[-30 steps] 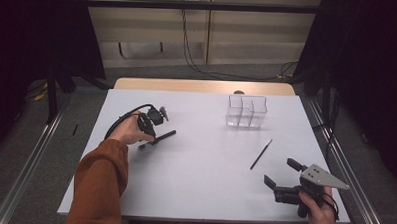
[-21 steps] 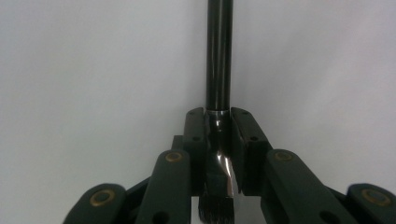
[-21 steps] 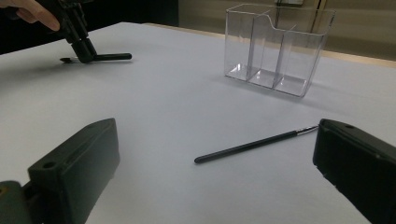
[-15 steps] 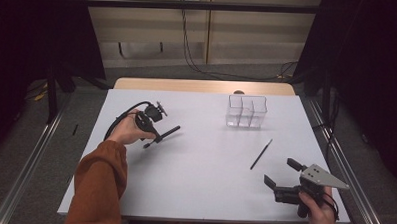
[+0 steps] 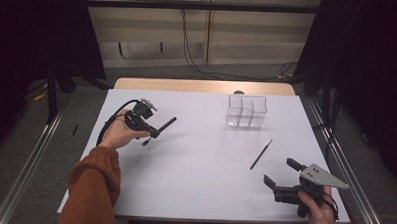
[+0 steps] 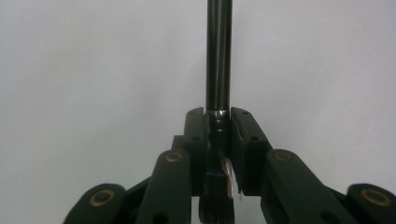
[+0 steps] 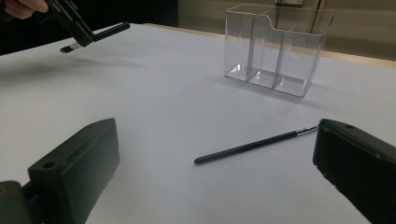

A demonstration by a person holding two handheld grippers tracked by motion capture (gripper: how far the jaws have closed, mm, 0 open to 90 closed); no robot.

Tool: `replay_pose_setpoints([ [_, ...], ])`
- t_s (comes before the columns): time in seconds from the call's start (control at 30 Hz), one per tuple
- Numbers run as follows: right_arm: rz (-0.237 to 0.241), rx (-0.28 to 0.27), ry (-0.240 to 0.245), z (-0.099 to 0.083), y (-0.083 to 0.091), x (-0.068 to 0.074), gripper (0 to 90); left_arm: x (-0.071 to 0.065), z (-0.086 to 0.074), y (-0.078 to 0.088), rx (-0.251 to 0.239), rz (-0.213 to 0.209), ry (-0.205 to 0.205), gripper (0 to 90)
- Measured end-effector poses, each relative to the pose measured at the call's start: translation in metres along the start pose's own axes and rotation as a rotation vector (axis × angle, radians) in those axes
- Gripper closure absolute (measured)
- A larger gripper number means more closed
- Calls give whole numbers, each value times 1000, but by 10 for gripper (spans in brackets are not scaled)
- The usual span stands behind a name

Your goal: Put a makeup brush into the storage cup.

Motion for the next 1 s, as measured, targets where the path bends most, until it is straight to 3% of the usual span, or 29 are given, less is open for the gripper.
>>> replay_pose_setpoints([
  [0.07,0,-1,0,0,0,0,4,1,-3,3,-9,0,-6,776],
  [0.2,0,-3,-2,0,0,0,4,1,-8,8,-70,-12,4,777],
  [0.27,1,-2,-1,0,0,0,4,1,-11,10,-92,8,9,777],
  [0.3,2,-1,-1,0,0,0,4,1,-12,11,-114,-8,28,776],
  [0.37,2,-3,-5,0,-1,0,4,1,-14,12,-150,11,56,777],
  [0.63,1,-3,-4,0,-1,0,4,0,-20,22,-275,44,95,776],
  [1.0,0,-3,-6,0,-1,0,4,-12,-30,28,-368,17,90,776],
])
Point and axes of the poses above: each handheld gripper's, and its own axes: y roughly backward along the jaws, z roughly out of its top, x roughly to its left, the point moved 1 cm from there along -y, roughly forward along the jaws, and after that the axes turned 6 degrees about -x, right-handed, at the moved point
